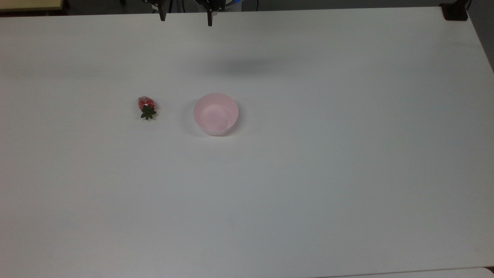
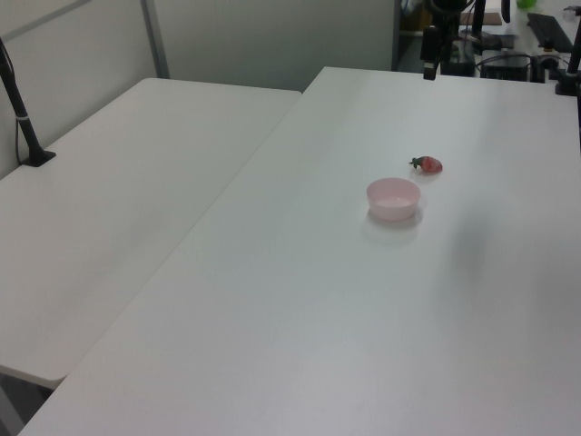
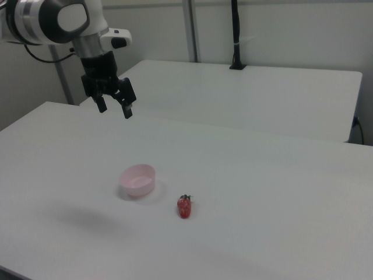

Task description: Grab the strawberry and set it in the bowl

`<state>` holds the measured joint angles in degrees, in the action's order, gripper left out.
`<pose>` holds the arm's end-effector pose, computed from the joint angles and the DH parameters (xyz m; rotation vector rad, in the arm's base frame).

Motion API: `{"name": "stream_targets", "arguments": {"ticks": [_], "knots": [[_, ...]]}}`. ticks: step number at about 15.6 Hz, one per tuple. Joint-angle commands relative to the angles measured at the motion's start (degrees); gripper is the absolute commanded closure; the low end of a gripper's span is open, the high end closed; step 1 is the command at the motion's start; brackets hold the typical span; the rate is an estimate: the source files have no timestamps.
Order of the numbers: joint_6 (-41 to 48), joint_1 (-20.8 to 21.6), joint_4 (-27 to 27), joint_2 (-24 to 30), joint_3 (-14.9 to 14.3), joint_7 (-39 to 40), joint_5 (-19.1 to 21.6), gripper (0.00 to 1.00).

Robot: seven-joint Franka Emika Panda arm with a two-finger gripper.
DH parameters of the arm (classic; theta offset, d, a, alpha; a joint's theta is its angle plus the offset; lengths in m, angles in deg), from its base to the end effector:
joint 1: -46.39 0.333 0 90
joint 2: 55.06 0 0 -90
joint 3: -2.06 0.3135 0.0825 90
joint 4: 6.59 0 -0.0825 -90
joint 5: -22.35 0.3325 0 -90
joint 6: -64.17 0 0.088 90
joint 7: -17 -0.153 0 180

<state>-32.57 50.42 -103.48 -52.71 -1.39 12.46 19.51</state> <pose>0.5015 -0.0025 0.5562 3.0943 -0.0994 0.0625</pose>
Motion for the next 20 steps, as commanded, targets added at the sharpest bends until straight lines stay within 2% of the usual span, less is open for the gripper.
{"name": "stream_targets", "arguments": {"ticks": [1, 14, 17, 20], "knots": [[-1.0, 0.54, -0.75, 0.82, -0.86, 1.38, 0.73, 0.0], [-0.64, 0.01, -0.75, 0.91, -0.86, 2.26, 0.73, 0.0], [0.06, -1.31, -0.75, 1.17, -1.73, 9.96, 0.12, 0.0], [-0.03, -3.15, -1.28, 0.73, -3.75, 23.92, -0.06, 0.0]]}}
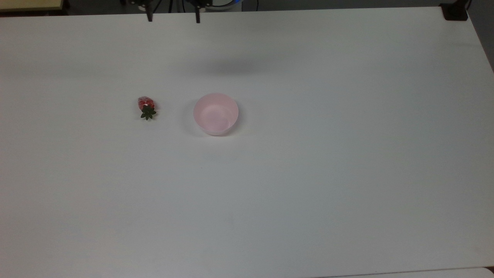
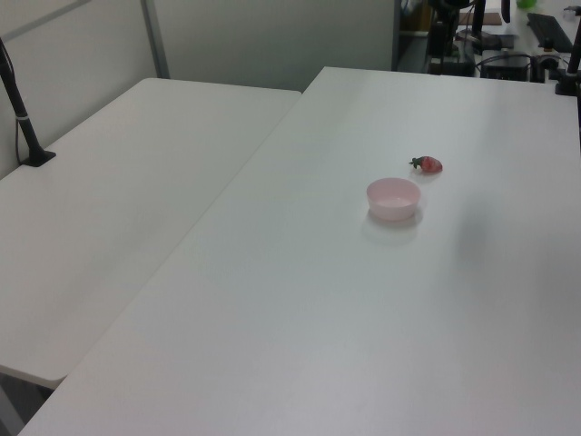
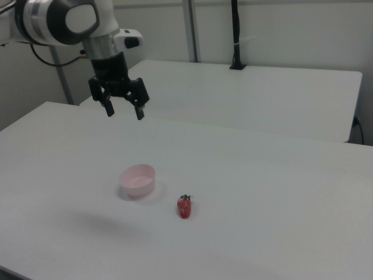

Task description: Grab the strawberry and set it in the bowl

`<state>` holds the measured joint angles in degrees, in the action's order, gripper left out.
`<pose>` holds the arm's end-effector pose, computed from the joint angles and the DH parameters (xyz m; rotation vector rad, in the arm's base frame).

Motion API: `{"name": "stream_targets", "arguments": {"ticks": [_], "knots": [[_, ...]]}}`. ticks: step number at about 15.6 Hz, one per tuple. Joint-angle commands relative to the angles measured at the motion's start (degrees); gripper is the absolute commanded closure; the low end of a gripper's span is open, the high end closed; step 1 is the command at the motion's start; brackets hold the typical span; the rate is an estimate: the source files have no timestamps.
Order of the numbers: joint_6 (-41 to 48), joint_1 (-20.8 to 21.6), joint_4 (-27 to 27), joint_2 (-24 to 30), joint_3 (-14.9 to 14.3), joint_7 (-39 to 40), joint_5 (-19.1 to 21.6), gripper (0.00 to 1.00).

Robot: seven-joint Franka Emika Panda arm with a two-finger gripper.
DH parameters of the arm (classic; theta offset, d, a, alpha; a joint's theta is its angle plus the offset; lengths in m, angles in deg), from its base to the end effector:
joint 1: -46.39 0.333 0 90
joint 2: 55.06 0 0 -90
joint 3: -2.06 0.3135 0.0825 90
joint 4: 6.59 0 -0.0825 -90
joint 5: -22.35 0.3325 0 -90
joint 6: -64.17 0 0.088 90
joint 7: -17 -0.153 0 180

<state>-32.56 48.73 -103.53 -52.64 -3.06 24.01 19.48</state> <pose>0.5001 -0.0322 0.5563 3.0896 0.1217 0.0531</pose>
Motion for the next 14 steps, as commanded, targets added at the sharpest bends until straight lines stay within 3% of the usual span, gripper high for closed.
{"name": "stream_targets", "arguments": {"ticks": [1, 5, 9, 14], "knots": [[-0.04, -2.07, -1.49, 0.39, -2.87, 15.98, -0.21, 0.0], [-4.85, -4.8, -5.26, -1.37, -3.84, 23.3, -4.08, 0.0], [-21.61, -5.68, -15.89, -4.43, -3.93, 23.23, -4.43, 0.0], [-29.65, -6.21, -17.23, -11.47, -3.84, 22.87, -4.43, 0.0]]}}
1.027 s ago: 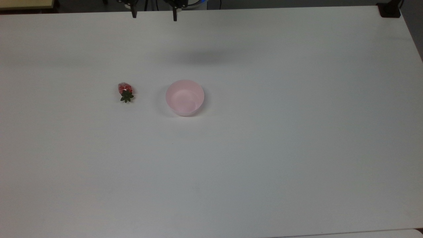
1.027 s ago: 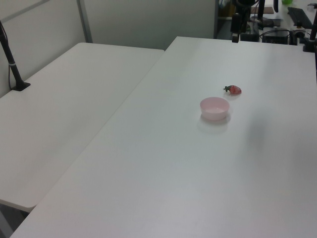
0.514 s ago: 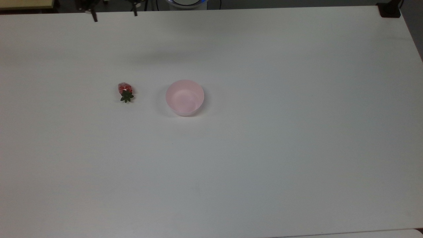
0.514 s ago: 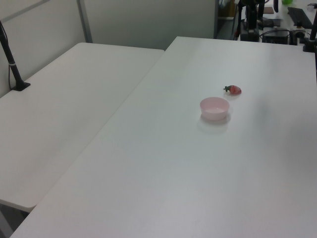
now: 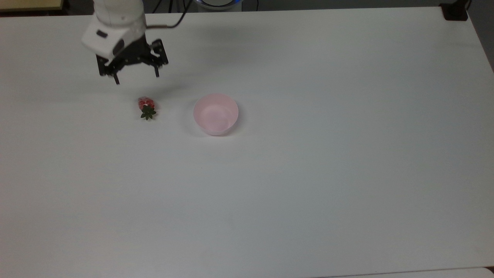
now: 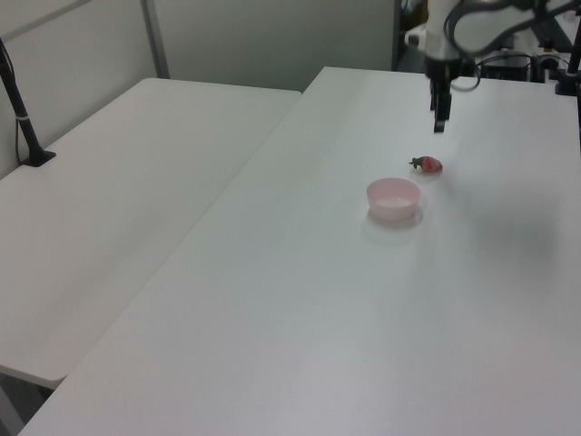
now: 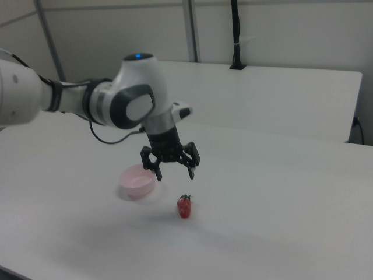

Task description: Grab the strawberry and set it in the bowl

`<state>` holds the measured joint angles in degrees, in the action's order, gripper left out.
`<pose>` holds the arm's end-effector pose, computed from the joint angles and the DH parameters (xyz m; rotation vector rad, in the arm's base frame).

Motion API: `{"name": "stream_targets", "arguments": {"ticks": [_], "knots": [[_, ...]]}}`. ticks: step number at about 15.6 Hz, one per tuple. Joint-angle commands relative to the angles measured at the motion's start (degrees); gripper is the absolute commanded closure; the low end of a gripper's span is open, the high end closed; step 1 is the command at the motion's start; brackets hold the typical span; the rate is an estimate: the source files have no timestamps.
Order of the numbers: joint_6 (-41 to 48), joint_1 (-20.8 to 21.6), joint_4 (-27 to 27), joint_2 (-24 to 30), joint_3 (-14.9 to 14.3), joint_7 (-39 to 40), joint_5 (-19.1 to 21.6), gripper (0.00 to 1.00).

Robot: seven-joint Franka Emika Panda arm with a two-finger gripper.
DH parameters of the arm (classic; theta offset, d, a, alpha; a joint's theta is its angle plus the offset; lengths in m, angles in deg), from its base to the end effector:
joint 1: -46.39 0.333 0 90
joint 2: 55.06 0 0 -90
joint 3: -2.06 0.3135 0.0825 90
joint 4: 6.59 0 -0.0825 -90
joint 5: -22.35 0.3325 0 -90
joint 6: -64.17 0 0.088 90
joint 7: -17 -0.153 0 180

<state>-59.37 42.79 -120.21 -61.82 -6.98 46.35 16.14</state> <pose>0.5292 -0.1257 0.3910 2.9721 0.5265 0.0193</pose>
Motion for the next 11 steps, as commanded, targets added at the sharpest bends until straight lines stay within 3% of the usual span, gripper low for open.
{"name": "stream_targets", "arguments": {"ticks": [1, 5, 7, 11], "knots": [[-3.72, -0.44, -0.55, -3.51, 0.07, 0.53, -1.09, 0.0], [-8.2, -1.06, -0.55, -8.35, 0.07, -0.78, -1.09, 0.0], [-9.26, -1.32, -0.46, -9.94, 0.07, -1.75, -1.09, 0.06], [-9.17, -1.24, -0.55, -10.91, 0.25, -3.59, -0.92, 0.3]]}}
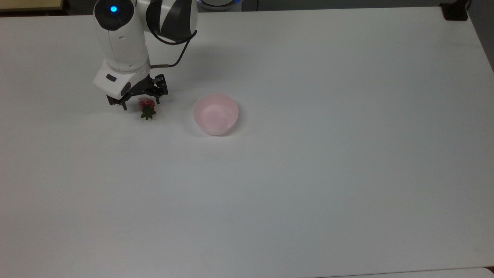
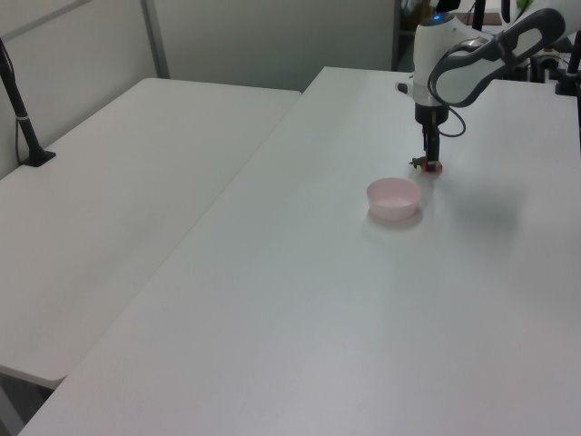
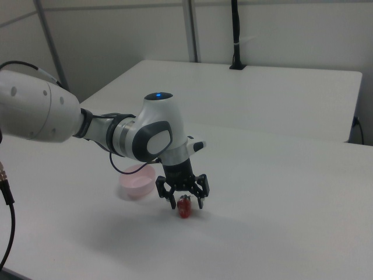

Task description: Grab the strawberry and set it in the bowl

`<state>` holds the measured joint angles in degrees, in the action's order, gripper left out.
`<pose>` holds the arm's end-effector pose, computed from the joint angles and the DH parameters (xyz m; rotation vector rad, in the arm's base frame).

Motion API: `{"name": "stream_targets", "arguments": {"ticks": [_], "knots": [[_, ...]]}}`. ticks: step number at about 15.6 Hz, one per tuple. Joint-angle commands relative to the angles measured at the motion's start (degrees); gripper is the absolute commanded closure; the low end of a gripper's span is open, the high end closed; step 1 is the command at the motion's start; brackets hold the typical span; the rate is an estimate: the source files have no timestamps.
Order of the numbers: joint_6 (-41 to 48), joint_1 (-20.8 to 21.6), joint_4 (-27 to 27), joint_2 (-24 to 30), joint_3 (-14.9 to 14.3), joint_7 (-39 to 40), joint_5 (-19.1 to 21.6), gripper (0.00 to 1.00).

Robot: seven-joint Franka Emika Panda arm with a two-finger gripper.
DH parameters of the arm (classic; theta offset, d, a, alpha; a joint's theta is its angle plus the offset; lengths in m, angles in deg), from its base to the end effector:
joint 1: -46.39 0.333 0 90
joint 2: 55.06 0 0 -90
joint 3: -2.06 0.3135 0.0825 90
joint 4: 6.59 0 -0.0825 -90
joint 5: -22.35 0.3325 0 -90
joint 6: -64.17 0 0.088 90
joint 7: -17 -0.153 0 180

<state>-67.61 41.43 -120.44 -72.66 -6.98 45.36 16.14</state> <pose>0.5488 -0.1405 0.2987 2.9772 0.4958 -0.0588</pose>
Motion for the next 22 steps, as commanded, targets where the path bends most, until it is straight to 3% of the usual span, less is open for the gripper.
{"name": "stream_targets", "arguments": {"ticks": [1, 3, 5, 7, 9, 11, 20, 21, 22], "knots": [[-0.76, 0.2, -0.32, 0.02, 0.6, -4.61, -0.83, 0.45], [-0.23, 0.73, 0.03, 0.72, 0.69, -8.04, -0.22, 0.56], [-0.14, 0.82, 0.47, 1.68, 2.87, -11.38, -0.21, 0.75], [2.39, 0.82, 0.55, 4.31, 4.72, -14.55, -0.21, 0.76], [9.32, 0.99, 2.57, 6.95, 8.66, -16.56, -0.21, 0.76], [10.23, 2.39, 3.45, 6.96, 10.7, -20.95, -0.21, 0.76], [8.21, 7.59, 7.67, 2.84, 10.97, -31.6, -0.21, 0.74], [7.25, 7.67, 7.59, 2.05, 10.97, -32.04, -0.3, 0.3], [7.15, 7.85, 7.59, 1.96, 10.97, -32.4, -0.48, 0.0]]}}
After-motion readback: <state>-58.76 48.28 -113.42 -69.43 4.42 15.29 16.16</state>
